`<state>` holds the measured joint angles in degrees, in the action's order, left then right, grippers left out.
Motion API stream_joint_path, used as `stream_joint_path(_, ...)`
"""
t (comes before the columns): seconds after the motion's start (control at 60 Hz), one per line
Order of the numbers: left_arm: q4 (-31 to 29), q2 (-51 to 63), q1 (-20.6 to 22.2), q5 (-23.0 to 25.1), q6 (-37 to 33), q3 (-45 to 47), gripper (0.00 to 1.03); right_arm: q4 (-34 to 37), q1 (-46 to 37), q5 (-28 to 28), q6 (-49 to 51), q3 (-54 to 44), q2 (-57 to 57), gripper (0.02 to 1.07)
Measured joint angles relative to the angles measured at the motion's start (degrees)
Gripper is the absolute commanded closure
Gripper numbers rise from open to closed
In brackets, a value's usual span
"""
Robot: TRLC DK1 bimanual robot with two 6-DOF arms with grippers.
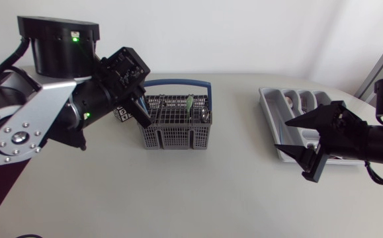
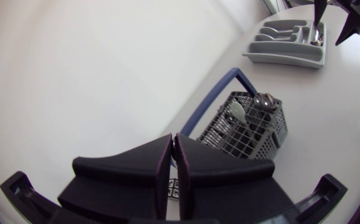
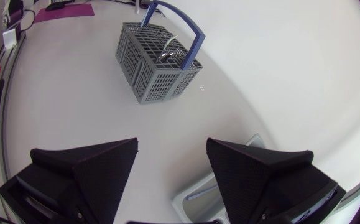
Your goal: Transfer all utensils from the basket to the drawer tray.
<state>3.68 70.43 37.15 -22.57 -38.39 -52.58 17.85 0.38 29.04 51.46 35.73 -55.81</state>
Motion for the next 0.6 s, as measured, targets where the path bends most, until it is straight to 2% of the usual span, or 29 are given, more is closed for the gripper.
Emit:
stream_joint_path(0.133, -9.8, -0.2, 0.8, 3.5, 7.9, -2.8, 1.00, -0.1, 10.4, -5.4, -10.1, 2.3, 0.5, 0.27)
stream_joint_path(0.283, -18.1, 0.7, 0.8, 11.2, 18.2, -8.5, 1.00, -2.5, 22.2, -11.7, -19.7, 4.4, 0.4, 0.27)
stream_joint_path(0.467, -23.5, 3.8, -1.4, 26.0, 27.8, -12.7, 1.00, -4.7, 27.3, -12.7, -28.3, 9.2, -4.9, 0.28)
stream_joint_path(0.6, -24.9, 6.8, -4.1, 32.7, 31.3, -13.6, 1.00, -6.1, 30.0, -12.8, -32.0, 11.3, -8.7, 0.35)
